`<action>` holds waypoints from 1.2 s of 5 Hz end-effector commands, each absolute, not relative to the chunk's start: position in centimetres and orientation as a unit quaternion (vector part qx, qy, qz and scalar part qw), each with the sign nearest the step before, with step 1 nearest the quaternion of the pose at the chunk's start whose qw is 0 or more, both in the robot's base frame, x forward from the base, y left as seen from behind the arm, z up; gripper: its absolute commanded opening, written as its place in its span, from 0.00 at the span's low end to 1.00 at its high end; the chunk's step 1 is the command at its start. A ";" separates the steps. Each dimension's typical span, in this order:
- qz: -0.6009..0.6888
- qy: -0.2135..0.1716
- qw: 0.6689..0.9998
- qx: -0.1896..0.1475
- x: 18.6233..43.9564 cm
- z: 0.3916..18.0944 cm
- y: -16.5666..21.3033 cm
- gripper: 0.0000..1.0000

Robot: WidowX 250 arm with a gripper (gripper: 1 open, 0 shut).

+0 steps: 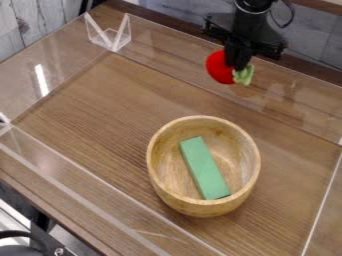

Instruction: Move the red fruit to the right

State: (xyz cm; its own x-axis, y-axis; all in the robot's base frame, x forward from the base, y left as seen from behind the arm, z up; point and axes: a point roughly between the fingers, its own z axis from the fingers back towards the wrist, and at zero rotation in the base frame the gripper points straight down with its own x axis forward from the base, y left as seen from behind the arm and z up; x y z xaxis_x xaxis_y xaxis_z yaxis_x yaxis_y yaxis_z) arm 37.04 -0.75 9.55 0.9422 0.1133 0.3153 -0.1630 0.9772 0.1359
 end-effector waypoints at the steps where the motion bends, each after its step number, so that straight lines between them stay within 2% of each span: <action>1: 0.084 -0.196 0.975 0.056 35.6 12.9 -3.0 0.00; 3: 0.100 -0.175 0.979 0.014 31.4 11.6 -6.2 0.00; 4: 0.089 -0.167 0.982 -0.010 30.2 10.6 -7.6 0.00; 6: 0.083 -0.157 0.983 -0.043 29.7 8.8 -8.1 0.00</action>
